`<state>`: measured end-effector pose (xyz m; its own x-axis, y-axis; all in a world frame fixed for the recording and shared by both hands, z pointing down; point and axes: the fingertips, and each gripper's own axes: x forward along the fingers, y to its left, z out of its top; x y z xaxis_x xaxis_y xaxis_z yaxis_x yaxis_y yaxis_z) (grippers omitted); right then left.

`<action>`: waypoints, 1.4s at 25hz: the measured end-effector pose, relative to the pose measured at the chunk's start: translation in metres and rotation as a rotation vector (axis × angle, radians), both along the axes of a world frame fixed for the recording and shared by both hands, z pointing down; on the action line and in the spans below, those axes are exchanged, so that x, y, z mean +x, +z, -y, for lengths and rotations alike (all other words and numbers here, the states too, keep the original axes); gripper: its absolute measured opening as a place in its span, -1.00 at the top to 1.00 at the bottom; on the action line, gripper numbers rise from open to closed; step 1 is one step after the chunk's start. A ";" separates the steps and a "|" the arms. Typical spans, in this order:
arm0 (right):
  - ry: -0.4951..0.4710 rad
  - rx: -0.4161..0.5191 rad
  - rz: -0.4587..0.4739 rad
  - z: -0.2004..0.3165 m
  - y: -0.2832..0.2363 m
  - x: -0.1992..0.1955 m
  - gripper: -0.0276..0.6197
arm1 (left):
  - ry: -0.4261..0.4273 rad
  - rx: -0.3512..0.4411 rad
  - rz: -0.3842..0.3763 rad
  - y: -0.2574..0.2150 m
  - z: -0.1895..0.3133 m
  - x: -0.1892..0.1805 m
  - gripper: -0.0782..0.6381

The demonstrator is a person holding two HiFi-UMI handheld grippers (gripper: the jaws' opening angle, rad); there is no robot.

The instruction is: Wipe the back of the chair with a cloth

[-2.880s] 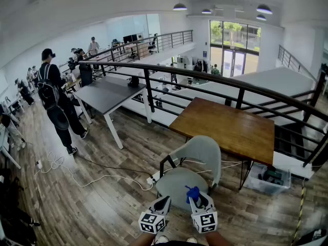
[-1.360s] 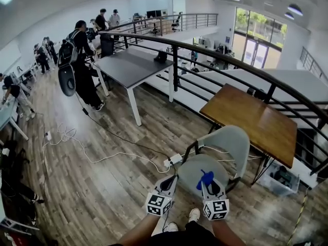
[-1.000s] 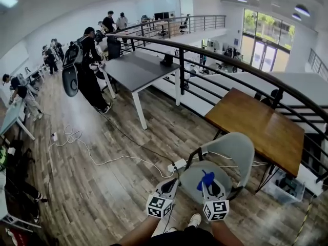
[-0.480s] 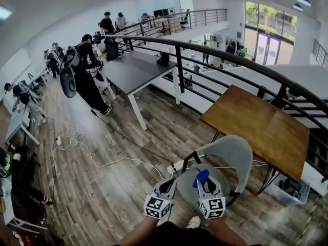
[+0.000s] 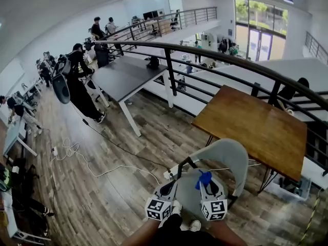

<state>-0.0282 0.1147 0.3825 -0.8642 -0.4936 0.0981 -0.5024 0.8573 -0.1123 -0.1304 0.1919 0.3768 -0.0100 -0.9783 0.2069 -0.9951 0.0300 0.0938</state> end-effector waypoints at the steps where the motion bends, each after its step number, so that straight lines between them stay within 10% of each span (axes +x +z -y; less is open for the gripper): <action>1: 0.014 0.000 -0.003 0.006 0.003 0.003 0.55 | 0.011 0.000 -0.007 0.004 0.008 0.000 0.79; 35: 0.412 0.005 -0.161 0.168 0.031 -0.070 0.55 | 0.464 0.015 -0.075 0.034 0.256 -0.089 0.79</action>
<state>-0.0985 -0.0533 0.4139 -0.5688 -0.7946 0.2122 -0.8132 0.5819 -0.0005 -0.2192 -0.0645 0.4105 0.4438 -0.8786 0.1764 -0.8934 -0.4185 0.1630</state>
